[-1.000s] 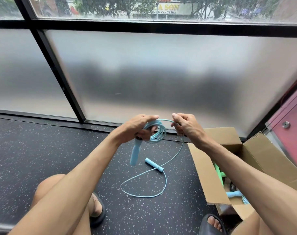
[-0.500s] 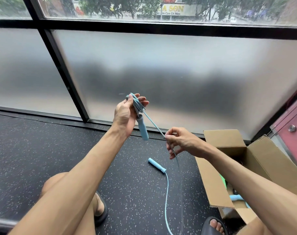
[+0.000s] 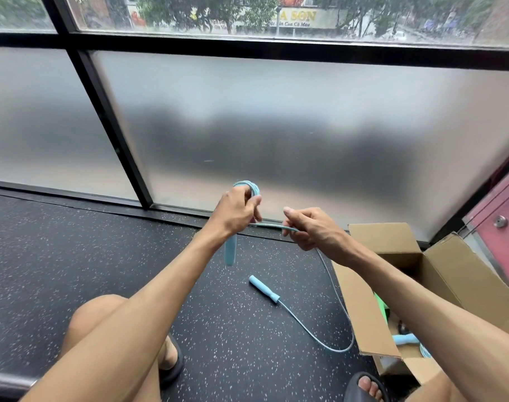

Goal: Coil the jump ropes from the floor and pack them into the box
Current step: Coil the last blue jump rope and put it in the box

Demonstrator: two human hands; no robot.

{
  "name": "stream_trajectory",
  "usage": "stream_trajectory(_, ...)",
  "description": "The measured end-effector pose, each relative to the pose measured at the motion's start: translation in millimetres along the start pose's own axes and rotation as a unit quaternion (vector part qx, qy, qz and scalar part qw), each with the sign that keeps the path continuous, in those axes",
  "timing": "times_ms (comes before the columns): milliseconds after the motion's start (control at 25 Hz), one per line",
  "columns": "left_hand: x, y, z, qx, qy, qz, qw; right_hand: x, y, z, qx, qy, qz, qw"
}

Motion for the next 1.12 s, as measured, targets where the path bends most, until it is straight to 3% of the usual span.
stream_trajectory(200,-9.2,17.4,-37.5,0.253,0.021,0.058,0.965,10.8,-0.8,24.4,-0.087,-0.033,0.043,0.995)
stream_trajectory(360,-20.7,26.7,-37.0,0.307,0.161,0.073,0.935,7.0,-2.7,34.0,-0.107,-0.025,0.043,0.993)
stream_trajectory(520,-30.2,24.3,-29.8,0.311,0.375,0.066,0.87,-2.0,-5.1,34.7,-0.105,-0.012,0.035,0.994)
stream_trajectory(680,-30.4,11.2,-7.6,0.221,0.581,0.076,0.779,-9.3,-4.0,37.7,-0.113,0.047,0.033,0.992)
stream_trajectory(840,-20.1,3.3,2.9,0.1,0.651,0.092,0.747,-21.5,-2.6,22.8,-0.065,0.068,-0.038,0.995)
stream_trajectory(1000,-0.5,-4.1,11.2,-0.057,0.587,0.079,0.803,-25.6,3.9,1.6,0.024,0.047,-0.09,0.995)
stream_trajectory(1120,10.0,-3.4,21.8,-0.168,0.447,0.056,0.877,-22.0,8.6,-8.1,0.061,0.045,-0.105,0.992)
Point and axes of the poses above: each hand's wrist, its own y-axis away from the middle knuckle, its own z-axis out of the back of the hand, x = y × z, the point moved 6 cm from there along -y, towards the middle knuckle, and after that the axes turned 6 degrees about -y, right-handed, at the moved point
